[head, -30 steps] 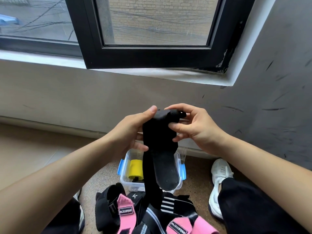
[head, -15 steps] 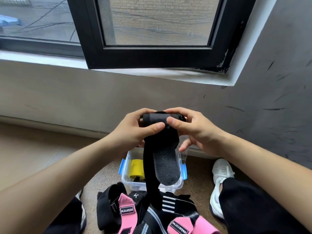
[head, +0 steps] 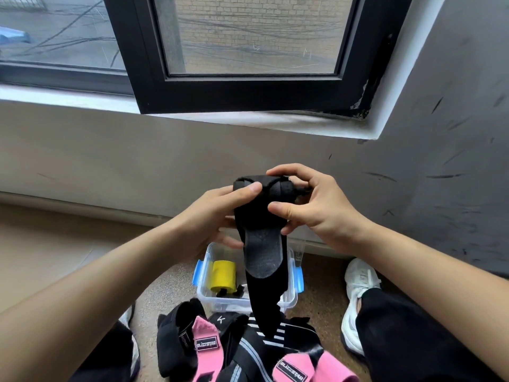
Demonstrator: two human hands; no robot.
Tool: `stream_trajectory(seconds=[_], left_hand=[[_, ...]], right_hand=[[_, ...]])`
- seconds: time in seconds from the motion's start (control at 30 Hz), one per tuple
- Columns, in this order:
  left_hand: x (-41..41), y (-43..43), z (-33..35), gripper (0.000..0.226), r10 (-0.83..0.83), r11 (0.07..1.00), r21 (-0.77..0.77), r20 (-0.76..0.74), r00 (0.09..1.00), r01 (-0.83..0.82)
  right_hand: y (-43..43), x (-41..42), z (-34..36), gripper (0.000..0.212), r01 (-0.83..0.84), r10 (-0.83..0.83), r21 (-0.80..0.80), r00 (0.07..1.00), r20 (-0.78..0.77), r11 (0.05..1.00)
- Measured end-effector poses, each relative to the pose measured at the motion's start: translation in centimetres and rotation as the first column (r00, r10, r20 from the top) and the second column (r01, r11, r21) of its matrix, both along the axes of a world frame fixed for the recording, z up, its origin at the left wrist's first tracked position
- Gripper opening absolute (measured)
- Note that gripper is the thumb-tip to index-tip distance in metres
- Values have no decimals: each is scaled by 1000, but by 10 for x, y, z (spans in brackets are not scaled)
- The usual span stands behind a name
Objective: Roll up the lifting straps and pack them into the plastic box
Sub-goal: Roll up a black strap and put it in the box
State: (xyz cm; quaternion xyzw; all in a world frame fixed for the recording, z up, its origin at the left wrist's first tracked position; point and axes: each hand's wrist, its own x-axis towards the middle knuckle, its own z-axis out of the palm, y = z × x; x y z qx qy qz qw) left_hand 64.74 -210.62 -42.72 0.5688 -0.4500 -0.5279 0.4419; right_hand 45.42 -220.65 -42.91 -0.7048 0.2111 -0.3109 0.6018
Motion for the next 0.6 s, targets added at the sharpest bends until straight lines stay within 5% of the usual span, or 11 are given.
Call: stream_trajectory(seconds=[0.37,0.5,0.6], left_hand=[[-4,2,-3,38,61,993,-97,-52,997,-66],[-3,2,-4,38,60,984,-162,-75,995,-72],[-2,1,-5,44,43,972,-230,-38,998,-50]], right_hand=[[0,1,-3,48,-7,-2,-164,998,-59,986],[-3,-4,2,56,-63,63,5,991,-115,998],[-4,-7,8,43,-152,177,235,980,-91,960]])
